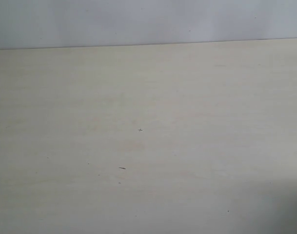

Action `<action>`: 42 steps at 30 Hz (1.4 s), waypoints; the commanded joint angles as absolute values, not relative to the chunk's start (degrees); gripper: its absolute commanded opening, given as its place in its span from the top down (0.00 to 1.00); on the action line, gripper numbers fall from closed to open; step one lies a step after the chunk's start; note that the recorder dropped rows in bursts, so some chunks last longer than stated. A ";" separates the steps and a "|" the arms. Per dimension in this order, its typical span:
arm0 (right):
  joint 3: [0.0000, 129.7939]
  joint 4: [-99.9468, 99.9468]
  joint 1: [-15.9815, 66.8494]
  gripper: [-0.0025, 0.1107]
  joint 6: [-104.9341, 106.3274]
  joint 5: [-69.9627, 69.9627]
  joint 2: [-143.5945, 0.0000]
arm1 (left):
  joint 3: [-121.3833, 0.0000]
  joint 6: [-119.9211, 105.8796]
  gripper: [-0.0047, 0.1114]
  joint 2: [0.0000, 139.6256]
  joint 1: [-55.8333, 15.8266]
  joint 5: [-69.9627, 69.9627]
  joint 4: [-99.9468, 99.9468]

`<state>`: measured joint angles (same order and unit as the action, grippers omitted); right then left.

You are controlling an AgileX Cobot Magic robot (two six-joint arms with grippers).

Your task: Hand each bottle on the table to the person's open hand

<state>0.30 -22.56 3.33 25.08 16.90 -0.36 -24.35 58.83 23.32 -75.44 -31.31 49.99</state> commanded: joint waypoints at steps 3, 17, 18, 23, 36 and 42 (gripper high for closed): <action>0.00 -22.26 3.03 0.98 25.42 16.81 0.00 | -24.03 58.78 0.96 23.09 -74.05 -31.18 50.57; 0.00 -22.26 3.03 0.98 25.42 16.81 0.00 | -24.03 57.45 0.96 23.09 -38.03 -31.08 44.40; 0.00 -22.26 3.03 0.98 25.42 16.81 0.00 | -24.03 57.56 0.96 23.09 -35.61 -31.08 44.35; 0.00 -22.26 3.03 0.98 25.42 16.81 0.00 | -24.03 57.64 0.96 23.09 -25.79 -31.08 43.81; 0.00 -22.26 3.03 0.98 25.42 16.81 0.00 | -24.03 57.64 0.96 21.22 -11.86 -31.32 36.92; 0.00 -22.26 3.03 0.98 25.42 16.81 0.00 | -24.03 57.45 0.96 21.39 -11.86 -31.54 36.56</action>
<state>0.30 -22.56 3.33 25.08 16.90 -0.36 -24.35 57.60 21.49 -12.07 -31.40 37.02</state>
